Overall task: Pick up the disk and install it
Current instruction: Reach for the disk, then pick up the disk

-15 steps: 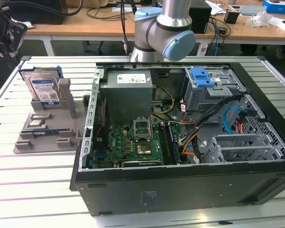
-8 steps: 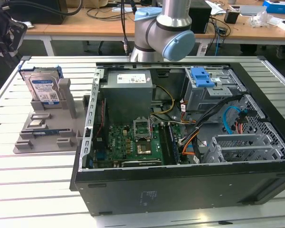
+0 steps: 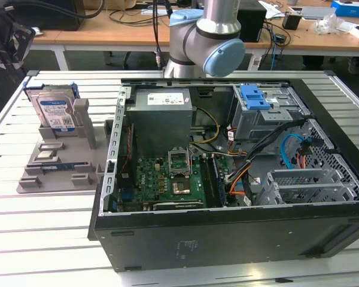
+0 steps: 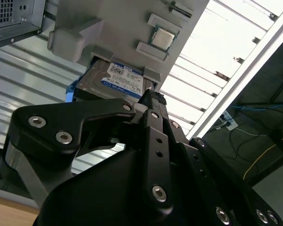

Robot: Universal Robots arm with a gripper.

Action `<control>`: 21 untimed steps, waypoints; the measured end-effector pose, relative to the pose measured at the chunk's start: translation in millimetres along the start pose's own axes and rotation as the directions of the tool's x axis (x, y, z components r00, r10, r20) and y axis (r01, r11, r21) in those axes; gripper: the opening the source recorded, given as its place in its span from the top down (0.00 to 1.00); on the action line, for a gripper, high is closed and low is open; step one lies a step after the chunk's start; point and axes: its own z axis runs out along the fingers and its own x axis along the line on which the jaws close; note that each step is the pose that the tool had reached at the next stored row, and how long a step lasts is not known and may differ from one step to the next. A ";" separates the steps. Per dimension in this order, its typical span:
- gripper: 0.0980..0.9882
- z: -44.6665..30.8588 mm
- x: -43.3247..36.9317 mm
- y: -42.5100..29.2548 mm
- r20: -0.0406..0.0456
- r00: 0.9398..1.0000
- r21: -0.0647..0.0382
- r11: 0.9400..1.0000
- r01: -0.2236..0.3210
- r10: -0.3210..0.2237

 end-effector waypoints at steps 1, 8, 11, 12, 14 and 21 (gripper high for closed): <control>0.99 0.1 0.0 0.1 0.000 1.000 0.000 1.000 0.000 0.000; 0.99 0.1 0.0 0.4 0.000 1.000 0.000 1.000 0.000 0.000; 0.99 0.1 0.0 0.5 0.000 1.000 0.000 1.000 0.000 0.000; 0.99 0.0 0.1 0.6 0.000 1.000 0.000 1.000 0.001 -0.001; 0.99 0.1 0.1 0.6 0.000 1.000 0.000 1.000 0.013 -0.013; 0.99 0.1 0.1 0.6 -0.003 0.997 -0.002 0.997 0.081 -0.081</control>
